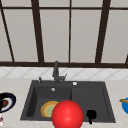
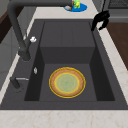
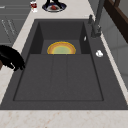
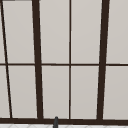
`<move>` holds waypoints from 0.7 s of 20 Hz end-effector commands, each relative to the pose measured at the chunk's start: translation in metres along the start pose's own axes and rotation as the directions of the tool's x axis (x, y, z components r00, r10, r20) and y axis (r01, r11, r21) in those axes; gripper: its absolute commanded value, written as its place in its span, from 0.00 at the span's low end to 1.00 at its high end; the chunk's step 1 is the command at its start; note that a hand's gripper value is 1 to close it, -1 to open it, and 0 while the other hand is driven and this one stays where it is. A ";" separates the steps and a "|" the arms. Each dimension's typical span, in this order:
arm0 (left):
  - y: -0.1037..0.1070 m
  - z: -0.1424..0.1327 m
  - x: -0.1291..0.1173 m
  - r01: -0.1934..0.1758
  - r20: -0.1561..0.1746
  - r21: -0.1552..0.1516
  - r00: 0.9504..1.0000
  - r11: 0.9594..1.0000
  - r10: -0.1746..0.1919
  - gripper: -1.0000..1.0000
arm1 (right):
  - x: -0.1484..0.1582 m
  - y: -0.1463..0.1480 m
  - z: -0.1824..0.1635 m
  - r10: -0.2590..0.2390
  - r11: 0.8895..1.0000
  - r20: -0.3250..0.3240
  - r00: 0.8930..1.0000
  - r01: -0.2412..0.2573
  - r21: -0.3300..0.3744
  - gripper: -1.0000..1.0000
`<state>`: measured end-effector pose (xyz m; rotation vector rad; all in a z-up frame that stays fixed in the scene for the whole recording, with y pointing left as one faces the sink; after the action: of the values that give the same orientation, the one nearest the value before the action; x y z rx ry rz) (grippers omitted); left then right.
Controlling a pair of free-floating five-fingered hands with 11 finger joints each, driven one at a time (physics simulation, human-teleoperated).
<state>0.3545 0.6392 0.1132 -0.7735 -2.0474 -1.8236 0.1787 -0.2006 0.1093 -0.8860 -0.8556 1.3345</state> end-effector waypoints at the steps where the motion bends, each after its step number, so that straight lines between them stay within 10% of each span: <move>1: -0.013 0.008 -0.008 0.039 0.015 0.012 0.999 0.999 -0.039 0.00 | 0.000 0.000 0.000 0.000 1.000 0.000 1.000 0.000 0.000 0.50; 2: -0.010 0.009 -0.006 0.021 0.017 0.015 1.000 1.000 -0.021 1.00 | 0.000 0.000 0.000 0.000 1.000 0.000 1.000 0.000 0.000 0.50; 4: -0.002 0.010 0.000 -0.036 0.046 -0.011 0.998 0.999 0.036 1.00 | 0.000 0.000 0.000 0.000 1.000 0.000 1.000 0.000 0.000 0.50; 14: 0.009 0.004 0.009 0.074 0.049 0.029 0.996 0.997 -0.075 1.00 | 0.000 0.000 0.000 0.000 1.000 0.000 1.000 0.000 0.000 0.50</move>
<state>0.3524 0.6455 0.1219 -0.7305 -2.1476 -1.8107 0.1787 -0.2006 0.1093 -0.8860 -0.8556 1.3345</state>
